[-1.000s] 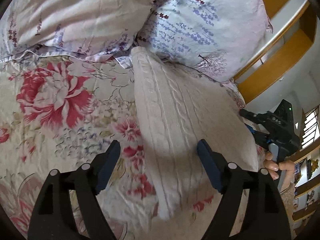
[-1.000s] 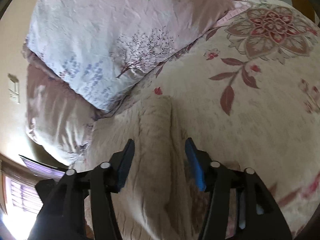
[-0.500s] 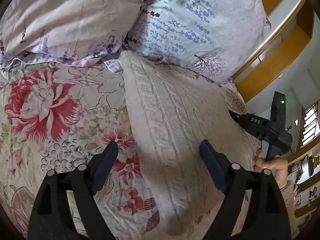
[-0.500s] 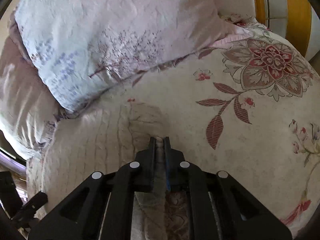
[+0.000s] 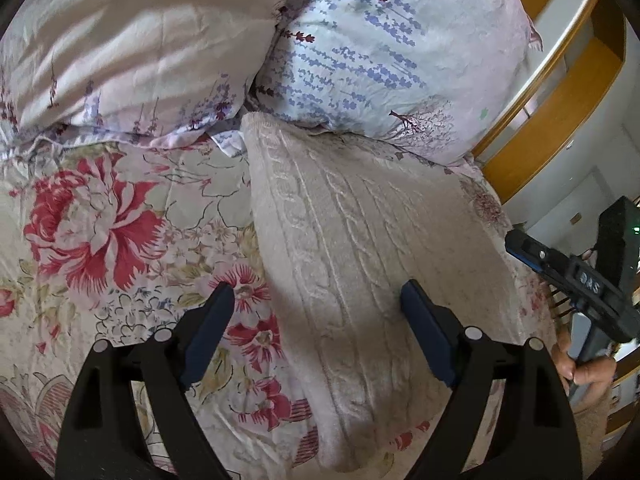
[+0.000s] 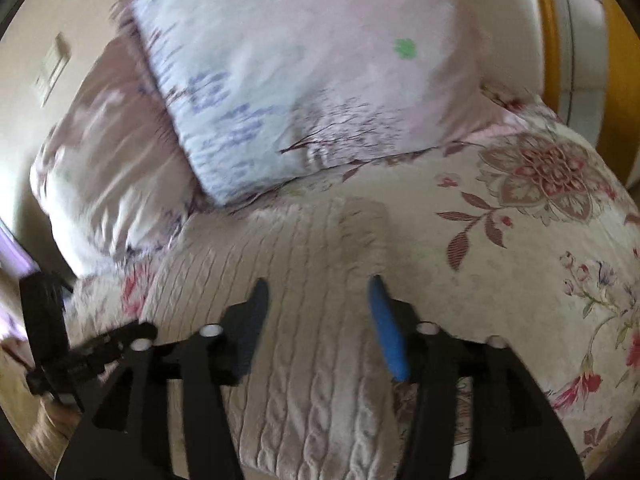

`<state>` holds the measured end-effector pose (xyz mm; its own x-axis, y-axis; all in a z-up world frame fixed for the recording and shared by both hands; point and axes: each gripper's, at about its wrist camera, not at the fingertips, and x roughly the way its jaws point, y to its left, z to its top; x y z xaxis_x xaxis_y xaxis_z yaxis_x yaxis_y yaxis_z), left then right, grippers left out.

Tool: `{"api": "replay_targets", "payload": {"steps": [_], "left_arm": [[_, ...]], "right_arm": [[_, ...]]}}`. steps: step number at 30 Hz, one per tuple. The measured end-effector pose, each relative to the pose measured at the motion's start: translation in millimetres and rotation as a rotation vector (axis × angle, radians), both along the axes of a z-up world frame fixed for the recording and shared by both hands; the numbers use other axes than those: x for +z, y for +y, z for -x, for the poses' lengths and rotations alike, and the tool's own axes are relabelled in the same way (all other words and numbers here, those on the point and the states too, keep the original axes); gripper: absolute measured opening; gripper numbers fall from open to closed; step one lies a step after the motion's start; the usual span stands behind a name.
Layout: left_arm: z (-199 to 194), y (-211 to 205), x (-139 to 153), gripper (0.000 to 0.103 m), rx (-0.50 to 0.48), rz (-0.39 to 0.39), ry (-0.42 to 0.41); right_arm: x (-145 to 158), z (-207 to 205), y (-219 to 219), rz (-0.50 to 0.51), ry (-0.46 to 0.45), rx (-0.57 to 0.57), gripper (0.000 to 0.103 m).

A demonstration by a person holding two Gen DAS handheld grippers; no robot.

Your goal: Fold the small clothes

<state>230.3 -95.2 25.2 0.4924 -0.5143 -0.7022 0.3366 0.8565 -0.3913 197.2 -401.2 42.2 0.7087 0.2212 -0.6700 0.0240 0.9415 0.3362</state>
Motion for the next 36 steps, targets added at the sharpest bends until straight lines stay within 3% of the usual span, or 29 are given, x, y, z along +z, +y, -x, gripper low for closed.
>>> {"api": "replay_targets", "payload": {"steps": [4,6,12,18,21,25,36], "left_arm": [[2.5,-5.7,1.0,0.089,-0.002,-0.047,-0.033],[3.6,-8.0,0.8,0.089,-0.005,-0.063,-0.039],[3.9,-9.7,0.5,0.091,-0.01,-0.076,-0.044],[1.7,-9.3,0.6,0.091,-0.013,-0.067,-0.03],[-4.4,-4.8,-1.2,0.091,-0.024,-0.01,0.01],[-22.8,7.9,-11.9,0.091,-0.006,0.121,0.127],[-47.0,15.7,-29.4,0.079,-0.005,0.31,0.251]], "right_arm": [[-31.9,-6.7,14.7,0.096,0.109,0.031,0.058],[-34.5,-1.5,17.1,0.115,0.068,0.029,0.058],[-26.5,-0.2,5.9,0.057,0.097,0.033,0.059],[-18.8,-0.1,-28.2,-0.17,0.11,-0.027,0.07],[-24.1,-4.9,-44.0,-0.262,0.141,-0.054,0.07],[-37.1,-16.8,-59.5,-0.38,0.197,-0.046,0.07],[-55.7,-29.9,-68.9,-0.438,0.244,-0.032,0.07]]}}
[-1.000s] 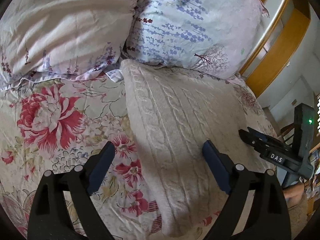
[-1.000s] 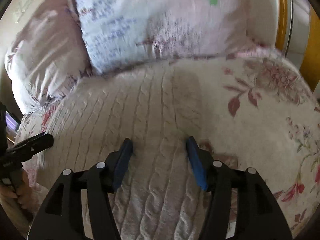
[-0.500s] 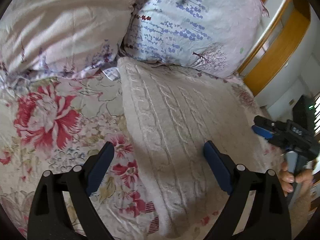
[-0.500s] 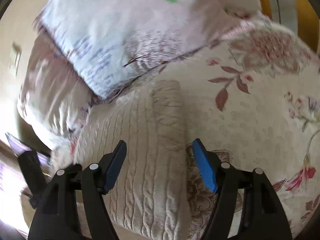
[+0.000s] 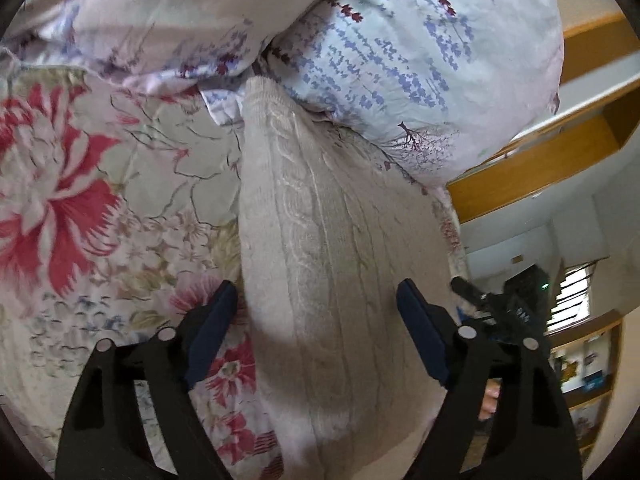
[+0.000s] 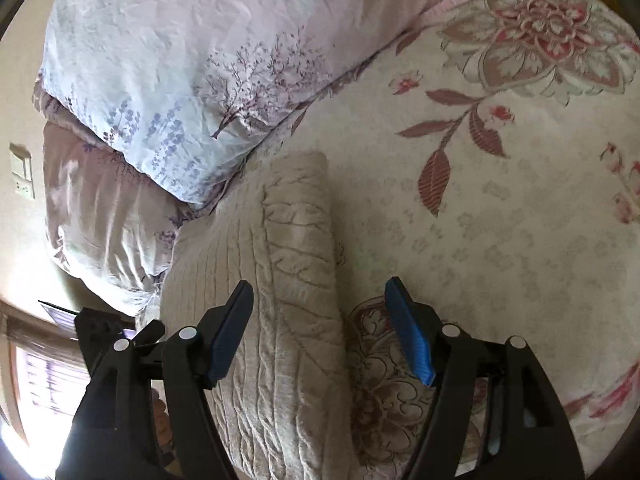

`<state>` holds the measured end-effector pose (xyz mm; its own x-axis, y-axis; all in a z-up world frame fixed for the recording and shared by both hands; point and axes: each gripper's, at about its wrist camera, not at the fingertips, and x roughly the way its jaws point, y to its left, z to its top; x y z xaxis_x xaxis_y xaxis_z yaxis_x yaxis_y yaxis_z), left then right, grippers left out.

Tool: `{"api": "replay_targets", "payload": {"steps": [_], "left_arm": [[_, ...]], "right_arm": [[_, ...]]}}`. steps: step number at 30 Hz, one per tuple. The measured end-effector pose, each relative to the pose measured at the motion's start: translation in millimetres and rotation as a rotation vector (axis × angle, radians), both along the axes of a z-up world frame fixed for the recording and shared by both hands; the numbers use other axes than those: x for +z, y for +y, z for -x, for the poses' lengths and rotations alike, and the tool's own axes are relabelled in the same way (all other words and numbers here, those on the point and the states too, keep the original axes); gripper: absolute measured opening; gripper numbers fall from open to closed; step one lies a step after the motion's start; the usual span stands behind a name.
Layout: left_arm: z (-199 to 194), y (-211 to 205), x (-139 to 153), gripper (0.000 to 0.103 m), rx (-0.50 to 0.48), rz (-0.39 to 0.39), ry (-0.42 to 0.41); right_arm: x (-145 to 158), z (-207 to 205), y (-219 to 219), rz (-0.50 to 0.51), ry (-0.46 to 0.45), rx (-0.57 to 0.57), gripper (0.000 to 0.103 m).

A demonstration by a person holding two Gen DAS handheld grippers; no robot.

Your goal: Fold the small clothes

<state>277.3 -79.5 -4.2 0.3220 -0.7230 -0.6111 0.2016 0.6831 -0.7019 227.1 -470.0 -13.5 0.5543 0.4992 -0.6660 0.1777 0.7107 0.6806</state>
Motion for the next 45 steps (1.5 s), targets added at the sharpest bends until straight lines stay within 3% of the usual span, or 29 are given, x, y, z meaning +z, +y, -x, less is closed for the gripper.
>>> {"api": "replay_targets", "payload": {"steps": [4,6,10,11,16,20,29,34,36,38,40,42,45], "left_arm": [[-3.1,-5.0,-2.5,0.073,-0.01,0.034,0.019],[-5.4,-6.5,-3.2,0.073,-0.005,0.049,0.022],[-6.6,-5.7,-4.8,0.07,0.0,0.071,0.029],[-7.0,-6.1,-6.3,0.066,0.004,0.072,0.035],[-6.2,-5.3,-10.4,0.043,0.002,0.114,0.045],[-1.5,-3.3,-3.2,0.036,-0.01,0.132,0.035],[27.9,46.4,36.9,0.035,-0.029,0.134,-0.029],[37.9,104.1,47.5,0.037,0.045,0.095,-0.059],[34.2,121.4,35.7,0.039,0.093,0.075,-0.021],[26.5,134.0,11.9,0.042,0.147,0.018,0.039],[24.5,142.2,-5.4,0.047,0.167,0.058,0.081],[26.7,147.6,-9.2,0.049,0.174,0.103,0.081],[36.5,150.9,6.5,0.051,0.191,0.031,0.016]], "right_arm": [[2.2,-4.0,7.8,-0.016,-0.017,0.053,0.068],[1.7,-7.7,14.5,-0.028,-0.019,0.089,0.062],[-2.2,-14.7,27.0,-0.053,-0.031,0.149,0.062],[-4.3,-15.7,26.8,-0.078,-0.034,0.155,0.061],[-11.7,-14.3,27.3,-0.154,-0.057,0.16,0.036],[-4.2,-5.8,30.4,-0.166,-0.09,0.14,0.032],[26.2,11.6,86.7,-0.16,-0.187,0.214,0.03],[40.6,0.7,149.8,-0.045,-0.267,0.287,0.029],[36.1,-6.2,171.0,0.01,-0.258,0.304,0.029],[16.8,-18.3,191.5,0.078,-0.182,0.317,0.031],[5.5,-24.2,195.4,0.11,-0.158,0.293,0.041],[3.6,-26.3,188.5,0.065,-0.128,0.288,0.044],[8.9,-23.7,175.5,0.043,-0.129,0.267,0.046]]}}
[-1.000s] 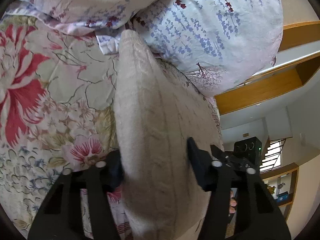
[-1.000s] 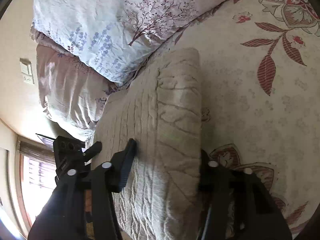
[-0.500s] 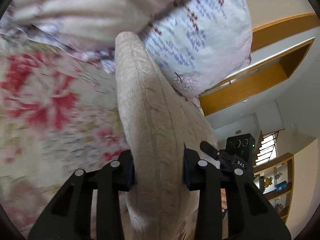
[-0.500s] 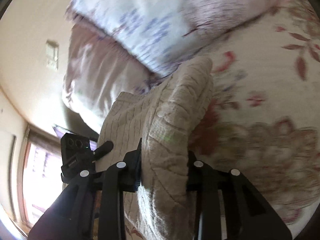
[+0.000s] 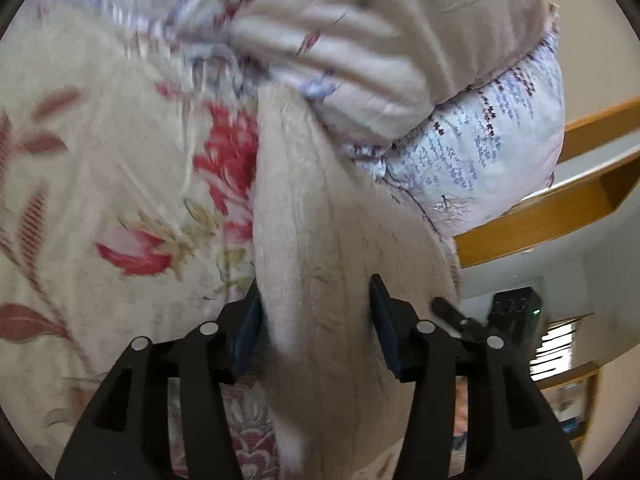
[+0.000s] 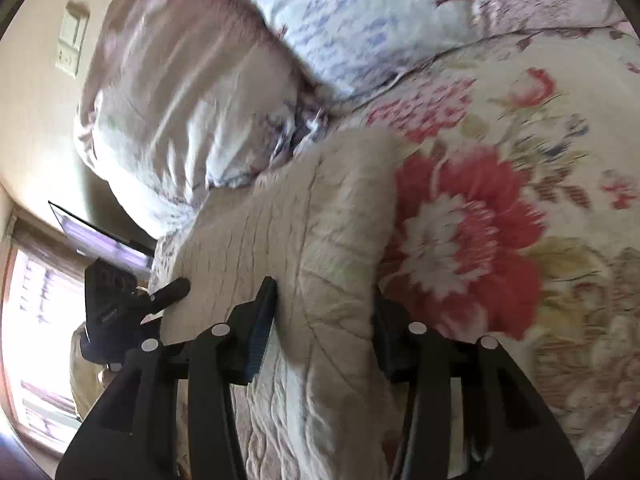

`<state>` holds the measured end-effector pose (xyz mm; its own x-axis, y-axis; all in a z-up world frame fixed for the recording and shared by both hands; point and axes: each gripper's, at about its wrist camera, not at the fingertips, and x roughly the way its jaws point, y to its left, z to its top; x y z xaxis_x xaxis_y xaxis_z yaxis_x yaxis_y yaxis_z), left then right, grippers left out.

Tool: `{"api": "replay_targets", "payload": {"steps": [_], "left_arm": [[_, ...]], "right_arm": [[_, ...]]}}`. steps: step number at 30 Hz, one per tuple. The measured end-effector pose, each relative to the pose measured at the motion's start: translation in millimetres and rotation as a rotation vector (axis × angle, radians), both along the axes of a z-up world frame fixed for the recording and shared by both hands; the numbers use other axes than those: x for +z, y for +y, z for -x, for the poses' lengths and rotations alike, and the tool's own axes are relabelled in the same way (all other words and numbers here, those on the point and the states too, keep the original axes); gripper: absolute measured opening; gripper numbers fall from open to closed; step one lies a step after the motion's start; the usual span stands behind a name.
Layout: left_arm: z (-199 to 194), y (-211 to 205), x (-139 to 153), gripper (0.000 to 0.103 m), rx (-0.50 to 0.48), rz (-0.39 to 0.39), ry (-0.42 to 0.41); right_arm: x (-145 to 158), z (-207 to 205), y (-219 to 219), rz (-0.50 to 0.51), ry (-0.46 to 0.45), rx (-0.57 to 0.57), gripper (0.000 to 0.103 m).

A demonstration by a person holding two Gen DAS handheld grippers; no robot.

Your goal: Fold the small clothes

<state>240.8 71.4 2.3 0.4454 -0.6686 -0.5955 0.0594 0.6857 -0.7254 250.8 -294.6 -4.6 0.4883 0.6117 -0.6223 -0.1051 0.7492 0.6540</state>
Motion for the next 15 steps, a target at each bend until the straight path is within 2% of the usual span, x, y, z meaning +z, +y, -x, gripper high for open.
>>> {"api": "replay_targets", "payload": {"steps": [2,5,7,8,9,10,12,15], "left_arm": [[12.4,3.0,17.8,0.054,0.022,-0.086,-0.09],[28.8,-3.9,40.4,0.06,0.023,-0.172,-0.213],[41.0,-17.8,51.2,0.062,-0.012,-0.231,-0.28],[46.9,-27.6,54.4,0.063,-0.038,-0.27,-0.305],[48.7,-34.7,55.7,0.063,-0.05,-0.297,-0.315],[51.0,-42.2,56.3,0.064,-0.062,-0.331,-0.324],[54.8,-52.0,54.8,0.065,-0.077,-0.388,-0.331],[61.7,-51.4,49.7,0.068,-0.06,-0.476,-0.316]], "right_arm": [[7.3,1.5,-13.6,-0.024,-0.03,-0.041,0.046],[10.1,-3.8,-22.6,-0.046,-0.034,-0.073,0.046],[11.6,-8.0,-13.4,-0.006,-0.061,-0.054,0.021],[14.7,-7.7,-9.2,0.041,-0.085,-0.066,0.017],[17.1,-6.2,-7.9,0.075,-0.106,-0.081,0.01],[18.0,-7.9,-6.3,0.106,-0.115,-0.104,0.01],[10.9,-14.7,-6.0,0.153,-0.077,-0.15,0.009],[2.4,-19.2,-6.8,0.179,-0.043,-0.158,0.01]]}}
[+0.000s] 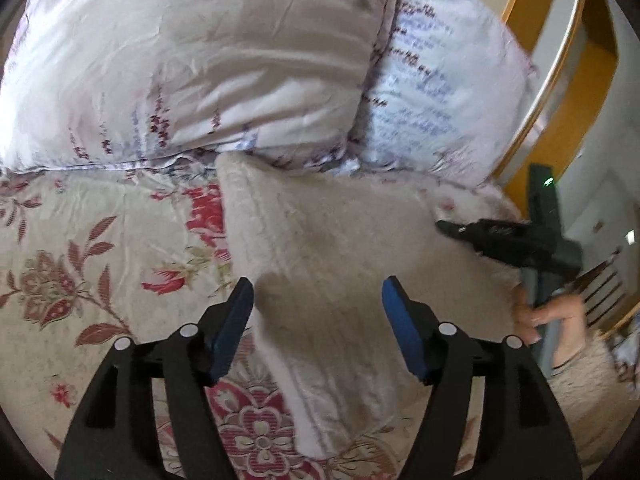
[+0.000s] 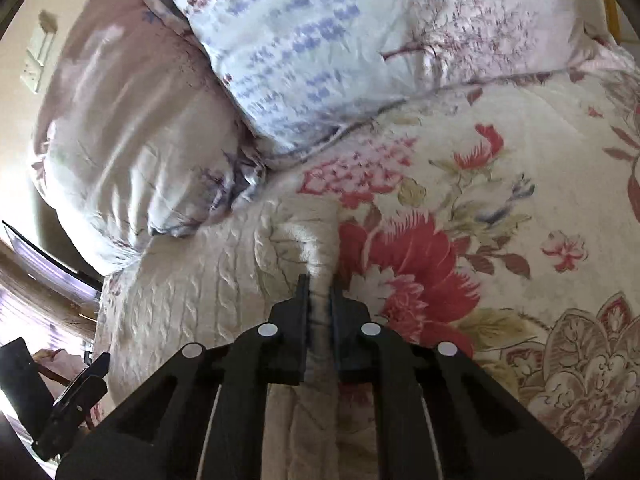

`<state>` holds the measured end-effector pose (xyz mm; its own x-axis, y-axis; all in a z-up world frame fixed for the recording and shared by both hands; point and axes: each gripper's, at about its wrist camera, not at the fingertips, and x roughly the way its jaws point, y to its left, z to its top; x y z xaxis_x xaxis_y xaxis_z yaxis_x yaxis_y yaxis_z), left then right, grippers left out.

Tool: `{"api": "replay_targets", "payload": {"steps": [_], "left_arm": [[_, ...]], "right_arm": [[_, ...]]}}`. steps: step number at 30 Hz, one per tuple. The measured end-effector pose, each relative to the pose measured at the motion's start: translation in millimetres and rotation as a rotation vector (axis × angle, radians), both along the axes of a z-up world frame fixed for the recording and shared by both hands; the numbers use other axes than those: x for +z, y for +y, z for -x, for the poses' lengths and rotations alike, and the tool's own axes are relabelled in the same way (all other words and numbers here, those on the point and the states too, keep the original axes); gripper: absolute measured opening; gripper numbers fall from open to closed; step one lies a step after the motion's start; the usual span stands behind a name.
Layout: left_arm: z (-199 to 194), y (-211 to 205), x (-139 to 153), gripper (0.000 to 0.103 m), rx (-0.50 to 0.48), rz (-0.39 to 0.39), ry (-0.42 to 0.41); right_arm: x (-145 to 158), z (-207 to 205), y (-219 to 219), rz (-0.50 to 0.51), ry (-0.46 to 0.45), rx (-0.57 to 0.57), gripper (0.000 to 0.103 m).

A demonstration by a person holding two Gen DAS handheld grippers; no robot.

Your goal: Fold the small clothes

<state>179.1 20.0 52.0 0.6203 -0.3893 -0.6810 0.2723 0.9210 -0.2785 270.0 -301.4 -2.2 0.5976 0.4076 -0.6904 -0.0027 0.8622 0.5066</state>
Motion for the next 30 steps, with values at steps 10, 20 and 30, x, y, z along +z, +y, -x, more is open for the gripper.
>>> {"api": "replay_targets", "payload": {"steps": [10,20,30], "left_arm": [[18.6,15.1,-10.2,0.074,0.069,-0.086,0.005],[20.3,11.0,-25.0,0.081,0.087,-0.11,0.002],[69.7,25.2,-13.0,0.101,0.143,-0.124,-0.117]], "right_arm": [[44.3,68.5,18.2,0.11,-0.193,0.142,0.04],[19.5,83.3,65.3,0.389,-0.178,0.193,0.045],[46.6,140.0,39.6,0.365,-0.305,0.08,0.095]]}}
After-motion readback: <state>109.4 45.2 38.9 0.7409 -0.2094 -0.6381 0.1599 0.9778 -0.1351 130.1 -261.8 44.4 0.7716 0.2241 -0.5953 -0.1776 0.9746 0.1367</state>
